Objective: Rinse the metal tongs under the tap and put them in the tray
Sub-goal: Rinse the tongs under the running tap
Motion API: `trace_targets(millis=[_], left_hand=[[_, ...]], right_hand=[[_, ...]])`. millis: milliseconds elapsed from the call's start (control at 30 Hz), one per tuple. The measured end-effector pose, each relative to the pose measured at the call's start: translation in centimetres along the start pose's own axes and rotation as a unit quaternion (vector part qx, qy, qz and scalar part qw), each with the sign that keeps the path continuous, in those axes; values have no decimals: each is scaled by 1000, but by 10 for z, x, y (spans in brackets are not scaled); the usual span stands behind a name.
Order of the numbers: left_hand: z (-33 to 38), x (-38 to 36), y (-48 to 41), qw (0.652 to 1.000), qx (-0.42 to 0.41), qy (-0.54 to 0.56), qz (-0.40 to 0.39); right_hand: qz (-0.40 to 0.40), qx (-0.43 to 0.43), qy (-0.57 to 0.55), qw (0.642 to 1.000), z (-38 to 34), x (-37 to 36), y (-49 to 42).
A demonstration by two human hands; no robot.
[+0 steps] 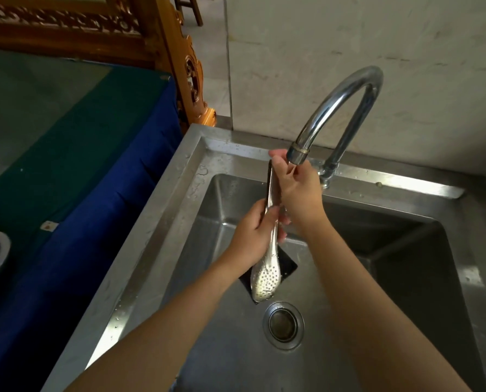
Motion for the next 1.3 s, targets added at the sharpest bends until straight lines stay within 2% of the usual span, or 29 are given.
trace_targets(millis=[67, 133, 200, 333, 467, 567, 600, 667, 767, 900, 1000, 1133, 1167, 1200, 1300], left_hand=[[3, -1, -5, 1000, 19, 21, -1], [5, -5, -10, 998, 41, 57, -9], [9, -9, -15, 992, 70, 100, -11], [20, -20, -20, 989, 86, 118, 0], [34, -34, -36, 978, 117, 161, 68], [38, -42, -48, 960, 158, 190, 128], [38, -43, -50, 962, 154, 176, 141], [36, -40, -47, 967, 136, 153, 154], [31, -35, -36, 976, 115, 116, 145], [21, -47, -8, 990, 53, 10, 133], [23, -45, -12, 985, 91, 72, 132], [38, -29, -36, 982, 113, 89, 123], [39, -29, -38, 982, 114, 89, 121], [38, -30, -37, 983, 113, 87, 115], [28, -35, -21, 981, 117, 134, 81]], right_hand=[[-71, 19, 40, 997, 3, 2, -7], [-132, -4, 19, 991, 4, 5, -11], [-147, -11, 2, 989, 2, 11, -12], [-128, -38, -40, 990, 14, 24, -1], [-101, -97, -4, 990, 55, 33, 42], [-122, -170, -105, 972, 72, 31, 66], [-110, -170, -143, 969, 71, 32, 66], [-64, -142, -147, 977, 66, 36, 59], [4, -123, -94, 988, 59, 33, 45], [94, -123, 7, 988, 50, 26, 31], [66, -88, 28, 993, 39, 23, 24], [-64, -13, -23, 998, 28, 17, 31], [-72, -7, -28, 997, 28, 17, 33], [-61, -5, -18, 998, 29, 16, 32], [41, -39, 38, 998, 29, 18, 24]])
Point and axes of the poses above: each hand's wrist, its own y-axis away from the middle knuckle, its own x-axis out of the back of the hand, z = x × y, the point moved 3 cm from there along -y, towards the middle knuckle, and after that the axes turned 13 degrees about z, right-handed, at the moved point
